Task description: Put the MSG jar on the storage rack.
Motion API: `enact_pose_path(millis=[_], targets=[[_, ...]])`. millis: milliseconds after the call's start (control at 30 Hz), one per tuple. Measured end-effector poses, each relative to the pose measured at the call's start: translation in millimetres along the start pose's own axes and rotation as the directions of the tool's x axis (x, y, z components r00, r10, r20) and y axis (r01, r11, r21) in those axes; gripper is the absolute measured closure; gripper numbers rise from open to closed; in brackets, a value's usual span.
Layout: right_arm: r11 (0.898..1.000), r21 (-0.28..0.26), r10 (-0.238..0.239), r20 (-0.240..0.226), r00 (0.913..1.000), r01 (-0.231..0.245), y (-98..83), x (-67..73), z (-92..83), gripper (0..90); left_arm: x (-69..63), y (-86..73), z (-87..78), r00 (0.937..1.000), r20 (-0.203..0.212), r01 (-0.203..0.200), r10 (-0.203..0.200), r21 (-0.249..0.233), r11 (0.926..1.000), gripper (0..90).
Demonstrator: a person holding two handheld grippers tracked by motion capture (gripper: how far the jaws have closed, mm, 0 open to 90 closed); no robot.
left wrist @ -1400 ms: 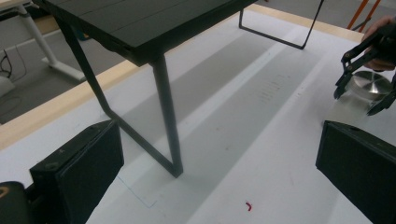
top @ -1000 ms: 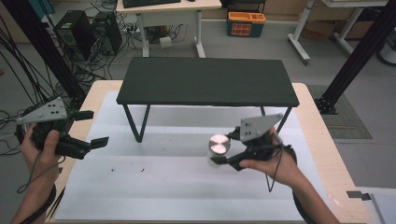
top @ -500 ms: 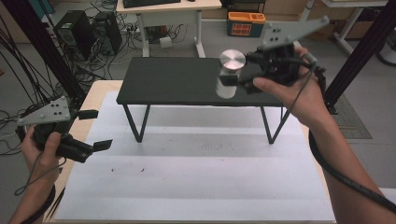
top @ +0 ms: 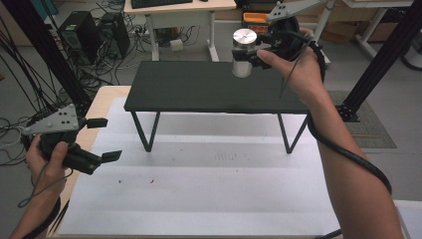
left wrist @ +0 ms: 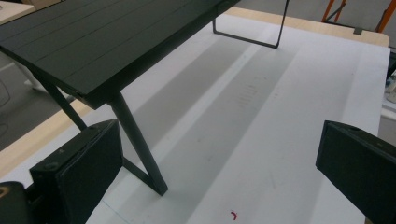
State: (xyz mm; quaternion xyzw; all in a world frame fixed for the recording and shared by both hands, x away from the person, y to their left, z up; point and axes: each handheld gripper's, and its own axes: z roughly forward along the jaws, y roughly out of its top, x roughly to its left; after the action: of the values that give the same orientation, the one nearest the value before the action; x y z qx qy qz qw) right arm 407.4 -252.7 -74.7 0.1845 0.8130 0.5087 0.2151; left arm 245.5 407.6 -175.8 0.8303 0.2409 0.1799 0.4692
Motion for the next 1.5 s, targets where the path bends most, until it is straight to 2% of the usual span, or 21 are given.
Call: enact_pose_path(millis=[100,333,467,533,633,667,733,833,867,933,1000,1033,1067,1233,1333,1433,1500], targets=[[0.999,0.033,0.038,0.027,0.9989,-0.039,-10.9,-6.9,15.3,42.9,0.5,-0.5,0.5,1.0000,0.001,-0.003,0.003,0.006,1.0000,1.2],[0.993,0.070,0.089,0.053,0.9946,-0.093,-27.9,-15.0,29.5,42.9,0.6,-3.7,-2.0,0.9999,-0.008,0.011,-0.011,0.002,0.9999,1.1],[0.991,0.075,0.104,0.050,0.9933,-0.108,-33.9,-17.2,33.2,42.9,0.5,-3.2,-2.2,1.0000,-0.005,0.005,-0.005,0.001,1.0000,1.1],[0.991,0.052,0.123,0.049,0.9912,-0.126,-40.0,-17.8,33.5,42.9,-0.4,-2.2,-1.5,1.0000,-0.007,0.005,-0.005,0.001,1.0000,1.1],[0.990,0.050,0.131,0.047,0.9903,-0.133,-41.4,-18.5,32.8,42.6,-0.8,-0.4,-0.8,1.0000,-0.006,0.001,-0.001,0.003,1.0000,1.1],[0.988,0.054,0.139,0.048,0.9891,-0.142,-41.6,-19.3,32.4,41.2,-1.0,-0.2,-0.3,1.0000,-0.006,0.004,-0.004,0.001,1.0000,1.1],[0.985,0.066,0.155,0.042,0.9871,-0.157,-41.7,-22.6,33.0,22.6,-1.8,1.4,0.1,1.0000,-0.009,0.001,-0.001,0.002,1.0000,1.1],[0.988,0.038,0.150,0.038,0.9879,-0.152,-45.0,-21.3,13.7,16.9,-2.7,2.3,0.4,1.0000,-0.008,0.001,-0.001,0.001,1.0000,1.1],[0.988,0.038,0.150,0.038,0.9879,-0.152,-45.0,-21.3,13.7,16.9,-3.5,2.8,0.6,1.0000,-0.009,0.002,-0.002,0.003,1.0000,1.1],[0.991,0.038,0.126,0.046,0.9910,-0.127,-43.5,-17.6,2.4,12.9,-3.6,3.2,0.7,1.0000,-0.009,0.002,-0.002,0.003,1.0000,1.0],[0.994,0.044,0.102,0.037,0.9941,-0.103,-41.6,-14.4,-17.0,12.4,-5.4,3.5,0.6,0.9999,-0.012,0.004,-0.004,-0.001,1.0000,1.0],[0.995,0.042,0.088,0.027,0.9958,-0.089,-42.4,-9.2,-35.9,10.2,-5.3,3.8,0.5,0.9999,-0.010,0.003,-0.003,-0.002,1.0000,1.0],[0.995,0.042,0.088,0.027,0.9958,-0.089,-42.4,-9.2,-35.9,10.2,-5.5,3.9,0.4,0.9999,-0.011,0.004,-0.004,-0.003,1.0000,1.0],[0.998,0.053,0.026,-0.035,0.9991,-0.024,-53.4,13.9,-82.1,9.2,-7.0,2.6,0.6,0.9998,-0.014,0.018,-0.018,-0.018,0.9997,1.0],[0.996,0.084,-0.030,-0.076,0.9966,0.037,-61.3,32.6,-100.4,9.2,-7.0,1.8,2.7,0.9996,-0.009,0.028,-0.028,-0.022,0.9994,0.9],[0.988,0.135,-0.054,-0.103,0.9932,0.068,-75.7,56.4,-110.5,8.6,-7.4,0.6,4.6,0.9995,-0.009,0.029,-0.029,-0.026,0.9992,0.9],[0.986,0.147,-0.057,-0.112,0.9921,0.073,-78.8,59.9,-110.7,8.6,-7.8,0.1,6.0,0.9994,-0.010,0.032,-0.032,-0.025,0.9992,0.9]])
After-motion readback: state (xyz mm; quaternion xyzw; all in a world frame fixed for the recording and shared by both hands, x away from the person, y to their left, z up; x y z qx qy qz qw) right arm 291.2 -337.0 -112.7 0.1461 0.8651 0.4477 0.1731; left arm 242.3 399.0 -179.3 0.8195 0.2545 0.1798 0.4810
